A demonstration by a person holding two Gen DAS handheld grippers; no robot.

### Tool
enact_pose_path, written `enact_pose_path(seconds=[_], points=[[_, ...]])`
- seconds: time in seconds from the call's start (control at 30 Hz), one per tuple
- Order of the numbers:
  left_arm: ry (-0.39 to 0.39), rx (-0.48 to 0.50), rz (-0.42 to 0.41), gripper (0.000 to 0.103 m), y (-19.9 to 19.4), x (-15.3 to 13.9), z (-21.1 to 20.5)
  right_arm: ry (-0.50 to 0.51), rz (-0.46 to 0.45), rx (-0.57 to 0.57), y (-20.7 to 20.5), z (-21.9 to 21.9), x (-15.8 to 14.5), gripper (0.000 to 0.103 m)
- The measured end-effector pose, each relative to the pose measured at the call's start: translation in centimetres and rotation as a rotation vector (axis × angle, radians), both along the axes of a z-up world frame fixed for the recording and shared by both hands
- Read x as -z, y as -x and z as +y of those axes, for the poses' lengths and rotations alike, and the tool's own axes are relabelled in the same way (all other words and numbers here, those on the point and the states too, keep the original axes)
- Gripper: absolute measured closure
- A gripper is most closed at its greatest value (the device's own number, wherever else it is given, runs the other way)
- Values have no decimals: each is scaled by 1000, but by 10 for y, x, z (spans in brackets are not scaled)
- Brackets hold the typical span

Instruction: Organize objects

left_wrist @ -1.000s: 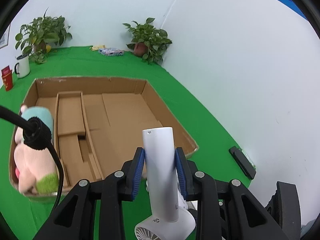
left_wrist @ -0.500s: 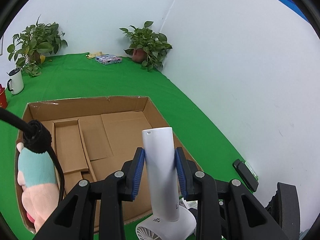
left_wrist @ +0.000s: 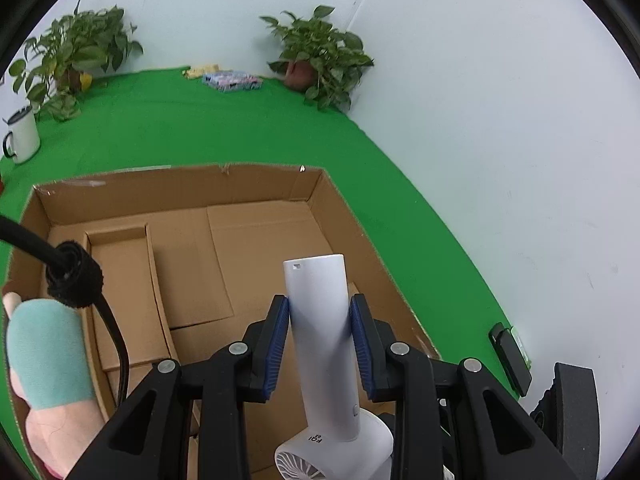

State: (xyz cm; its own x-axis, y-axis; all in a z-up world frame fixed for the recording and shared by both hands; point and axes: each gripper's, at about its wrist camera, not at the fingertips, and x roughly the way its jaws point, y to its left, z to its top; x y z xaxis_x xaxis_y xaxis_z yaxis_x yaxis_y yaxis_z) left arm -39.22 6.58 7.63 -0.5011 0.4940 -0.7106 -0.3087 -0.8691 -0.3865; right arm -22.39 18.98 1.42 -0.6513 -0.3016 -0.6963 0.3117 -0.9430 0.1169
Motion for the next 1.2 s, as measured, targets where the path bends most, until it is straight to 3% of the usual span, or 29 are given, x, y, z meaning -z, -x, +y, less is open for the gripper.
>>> enact_pose_path(seconds=[0.37, 0.63, 0.97, 1.2], points=[[9, -8, -109, 74, 31, 61, 2, 5, -158, -42, 24, 12, 26, 40], [26, -9, -209, 73, 44, 100, 4, 64, -268, -56, 28, 18, 43, 40], [73, -26, -254, 72, 53, 118, 3, 134, -346, -86, 34, 12, 52, 40], [95, -20, -200, 71, 39, 99, -1, 193, -358, -113, 27, 17, 53, 36]])
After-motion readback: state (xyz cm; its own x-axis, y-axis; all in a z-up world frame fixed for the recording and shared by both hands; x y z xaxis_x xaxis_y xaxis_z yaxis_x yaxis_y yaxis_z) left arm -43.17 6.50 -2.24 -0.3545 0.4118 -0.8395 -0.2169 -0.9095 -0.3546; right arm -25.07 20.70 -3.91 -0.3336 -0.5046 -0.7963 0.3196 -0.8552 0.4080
